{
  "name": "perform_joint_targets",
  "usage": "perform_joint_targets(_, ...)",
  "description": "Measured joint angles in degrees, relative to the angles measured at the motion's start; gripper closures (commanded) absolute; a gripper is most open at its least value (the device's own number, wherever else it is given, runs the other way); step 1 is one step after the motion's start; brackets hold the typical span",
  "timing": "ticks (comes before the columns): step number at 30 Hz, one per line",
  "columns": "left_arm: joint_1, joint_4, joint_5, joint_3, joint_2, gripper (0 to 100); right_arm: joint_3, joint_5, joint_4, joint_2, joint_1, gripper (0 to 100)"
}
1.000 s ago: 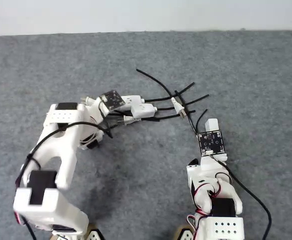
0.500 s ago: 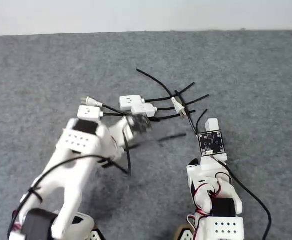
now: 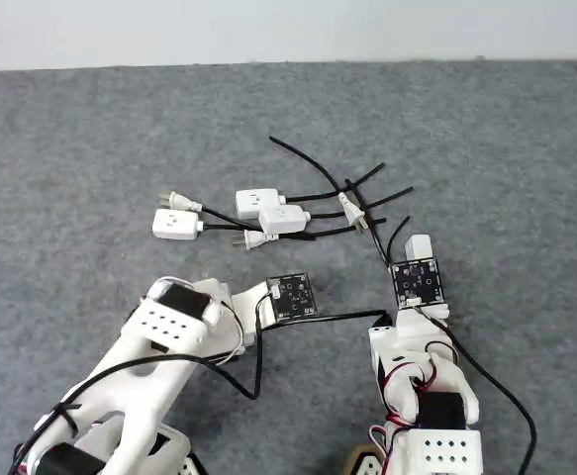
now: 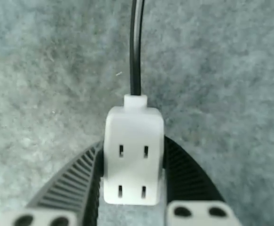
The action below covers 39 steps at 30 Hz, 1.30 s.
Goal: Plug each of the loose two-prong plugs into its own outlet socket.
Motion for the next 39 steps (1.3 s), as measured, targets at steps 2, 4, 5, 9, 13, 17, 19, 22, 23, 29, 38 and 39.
perform_joint_targets(2, 0.0, -2.5, 1.4, 1.8, 0.0, 86, 0.0, 0.0, 0.0, 0.0, 0.0, 80.8)
perform_joint_targets(4, 0.0, -4.0, 2.2, 3.0, -0.1, 79, 0.0, 0.0, 0.0, 0.0, 0.0, 80.8)
perform_joint_targets(5, 0.0, -4.2, 2.4, 3.2, -0.2, 77, 0.0, 0.0, 0.0, 0.0, 0.0, 80.8)
perform_joint_targets(9, 0.0, -4.6, 2.7, 3.3, -0.2, 68, 0.0, 0.0, 0.0, 0.0, 0.0, 80.8)
perform_joint_targets(13, 0.0, -4.6, 2.9, 3.3, -0.3, 65, 0.0, 0.0, 0.0, 0.0, 0.0, 80.5)
perform_joint_targets(17, 0.0, -7.6, 4.2, 3.3, -0.4, 65, -0.3, 0.0, 0.0, 0.0, -0.1, 80.5)
perform_joint_targets(19, -1.1, -9.9, 6.6, 3.3, -0.4, 65, -2.1, 0.0, 0.0, 0.1, 0.4, 80.4)
perform_joint_targets(22, -3.6, -12.7, 8.7, 3.3, -0.4, 65, -6.5, 0.0, 1.8, 0.1, 0.0, 77.5)
perform_joint_targets(23, -4.3, -13.3, 9.0, 3.3, -0.4, 65, -8.0, 0.0, 2.6, 0.0, 0.0, 76.0)
perform_joint_targets(29, -5.6, -16.4, 13.2, 3.3, -0.4, 65, -13.5, -2.1, 5.3, 0.0, -2.5, 74.0)
perform_joint_targets(38, -5.6, -19.2, 16.7, 5.4, -0.4, 65, -26.0, -4.5, 4.7, 14.7, -4.4, 74.0)
perform_joint_targets(39, -5.6, -19.3, 16.7, 5.5, -0.4, 65, -29.0, -5.5, 4.7, 18.6, -4.4, 74.0)
